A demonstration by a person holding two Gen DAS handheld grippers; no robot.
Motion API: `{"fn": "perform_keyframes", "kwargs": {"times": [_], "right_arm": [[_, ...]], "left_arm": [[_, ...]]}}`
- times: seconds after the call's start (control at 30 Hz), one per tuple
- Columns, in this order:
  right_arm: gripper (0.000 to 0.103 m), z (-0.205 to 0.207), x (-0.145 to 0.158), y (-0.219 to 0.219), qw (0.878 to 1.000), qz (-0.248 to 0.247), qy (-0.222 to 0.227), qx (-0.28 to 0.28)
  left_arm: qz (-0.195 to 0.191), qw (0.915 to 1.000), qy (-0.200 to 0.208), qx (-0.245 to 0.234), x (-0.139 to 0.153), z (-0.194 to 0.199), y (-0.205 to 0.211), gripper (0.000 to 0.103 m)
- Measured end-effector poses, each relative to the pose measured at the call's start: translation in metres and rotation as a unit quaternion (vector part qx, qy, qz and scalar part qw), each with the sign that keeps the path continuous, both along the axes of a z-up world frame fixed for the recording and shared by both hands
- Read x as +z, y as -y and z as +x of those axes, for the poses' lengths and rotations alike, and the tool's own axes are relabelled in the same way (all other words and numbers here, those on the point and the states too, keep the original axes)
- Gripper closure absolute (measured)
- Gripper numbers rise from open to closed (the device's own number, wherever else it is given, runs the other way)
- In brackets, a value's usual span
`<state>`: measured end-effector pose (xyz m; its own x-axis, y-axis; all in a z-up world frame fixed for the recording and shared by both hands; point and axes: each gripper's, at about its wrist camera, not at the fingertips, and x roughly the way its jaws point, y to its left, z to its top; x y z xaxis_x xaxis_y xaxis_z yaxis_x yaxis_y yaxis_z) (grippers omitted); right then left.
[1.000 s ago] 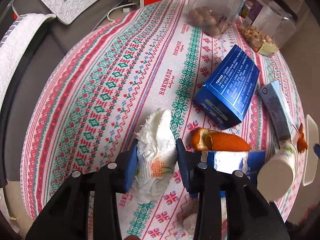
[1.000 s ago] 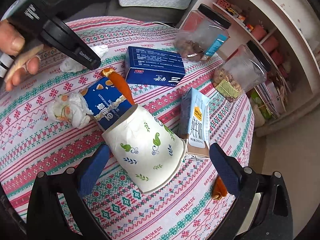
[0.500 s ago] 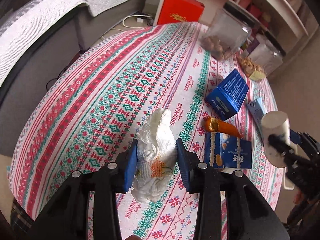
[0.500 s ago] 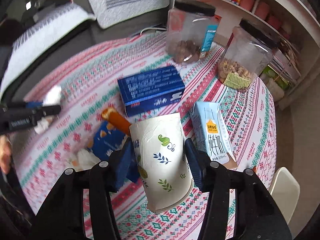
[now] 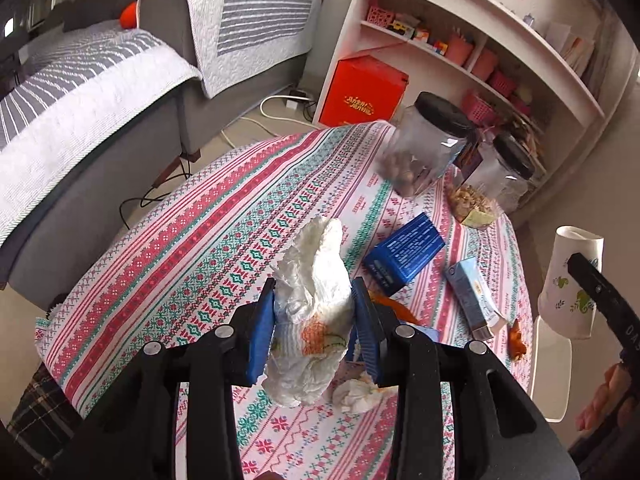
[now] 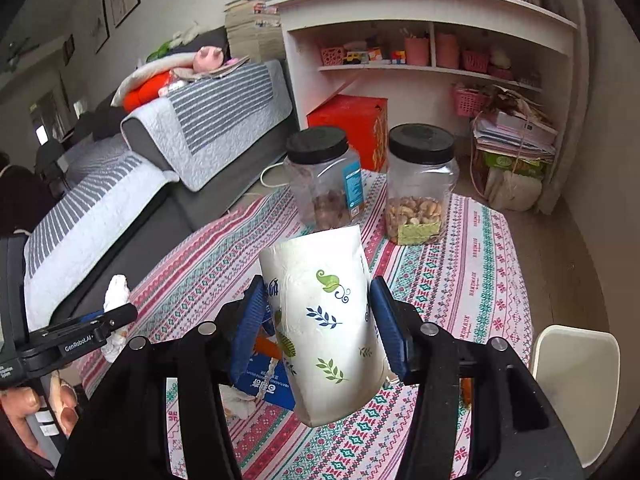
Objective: Collect trash
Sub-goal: 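Carry the leaf-print paper cup over the white bin and open the right gripper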
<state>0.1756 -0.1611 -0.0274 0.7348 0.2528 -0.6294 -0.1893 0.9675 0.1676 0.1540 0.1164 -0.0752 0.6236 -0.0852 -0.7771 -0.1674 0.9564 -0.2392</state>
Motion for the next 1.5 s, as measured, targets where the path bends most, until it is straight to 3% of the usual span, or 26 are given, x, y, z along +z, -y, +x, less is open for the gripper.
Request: {"fn": "perform_keyframes", "kwargs": {"times": [0.43,0.8,1.0,1.13,1.2,1.23,1.5], "right_arm": [[0.052,-0.03,0.033,0.066,0.995,0.059,0.048,-0.07],[0.052,-0.057,0.041,0.139,0.98,0.104,0.061,-0.16],[0.051,-0.08,0.035,0.199,0.962,0.127,0.051,-0.237],[0.046,-0.097,0.029,0.242,0.943,0.145,0.041,-0.296],[0.027,-0.11,0.028,0.261,0.932,0.154,0.044,-0.325],[0.024,-0.118,0.028,0.272,0.925,0.16,0.05,-0.342],[0.016,-0.165,0.023,0.336,0.889,0.188,0.07,-0.413]], "left_arm": [[0.033,0.9981,0.033,-0.04,0.043,-0.01,0.066,0.066],[0.042,0.9915,0.06,-0.108,0.069,-0.011,0.145,0.066],[0.046,0.9848,0.063,-0.155,0.071,-0.01,0.195,0.065],[0.046,0.9787,0.064,-0.19,0.07,-0.011,0.233,0.065],[0.046,0.9755,0.063,-0.206,0.069,-0.012,0.253,0.066],[0.046,0.9734,0.063,-0.216,0.069,-0.012,0.264,0.065],[0.057,0.9538,0.065,-0.288,0.062,-0.025,0.346,0.065]]}}
